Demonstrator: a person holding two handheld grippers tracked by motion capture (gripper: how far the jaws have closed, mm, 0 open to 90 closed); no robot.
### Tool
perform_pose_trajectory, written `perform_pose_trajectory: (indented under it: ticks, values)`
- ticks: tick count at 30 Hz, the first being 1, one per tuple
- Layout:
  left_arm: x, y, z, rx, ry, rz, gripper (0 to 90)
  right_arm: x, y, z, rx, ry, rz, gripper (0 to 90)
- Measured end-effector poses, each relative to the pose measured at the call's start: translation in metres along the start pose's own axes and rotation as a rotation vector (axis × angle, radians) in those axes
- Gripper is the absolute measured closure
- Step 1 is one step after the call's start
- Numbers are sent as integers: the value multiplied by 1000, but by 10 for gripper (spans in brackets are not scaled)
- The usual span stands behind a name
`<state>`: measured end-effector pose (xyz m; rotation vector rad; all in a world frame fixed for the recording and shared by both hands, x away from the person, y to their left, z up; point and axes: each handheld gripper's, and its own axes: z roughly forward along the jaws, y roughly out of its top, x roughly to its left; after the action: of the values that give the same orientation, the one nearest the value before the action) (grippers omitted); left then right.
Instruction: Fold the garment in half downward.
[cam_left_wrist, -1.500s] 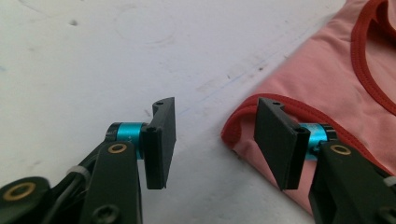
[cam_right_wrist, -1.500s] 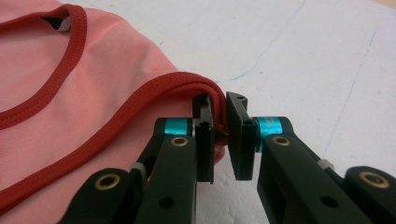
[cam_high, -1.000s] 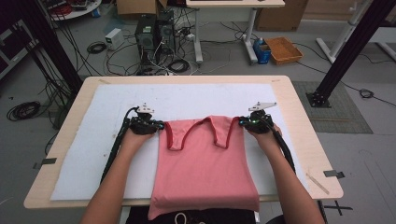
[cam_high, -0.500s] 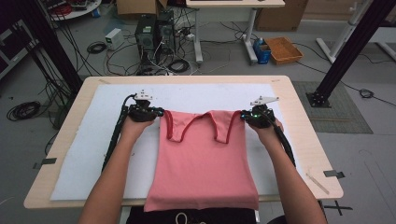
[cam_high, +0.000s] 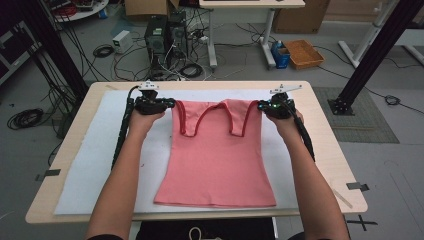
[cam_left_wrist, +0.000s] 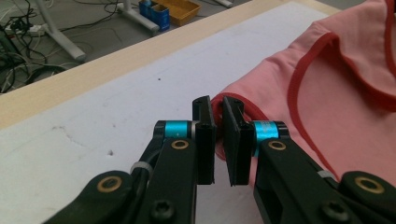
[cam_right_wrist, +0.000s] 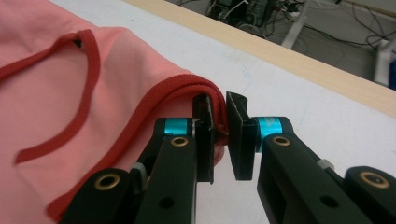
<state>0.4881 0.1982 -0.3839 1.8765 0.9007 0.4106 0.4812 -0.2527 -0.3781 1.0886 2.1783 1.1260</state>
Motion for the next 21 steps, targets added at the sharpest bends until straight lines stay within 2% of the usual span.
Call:
perform_pose_trajectory:
  ticks: [4,7,9,11,21]
  values:
    - [-3,-9,-6,-14,-30,-1,835,2,-9,-3,-8,18,2,821]
    - [-7,-15,-12,-29,-54,1,835,4,-13,-7,14,39,3,822]
    - [-7,-18,-17,-39,-62,3,834,6,-17,-12,-25,38,-8,822]
    - [-8,-21,-21,-47,-70,2,834,8,-19,-14,-17,44,-12,822]
    - [-17,-33,-33,-76,-104,14,833,21,-28,-29,-50,87,-40,822]
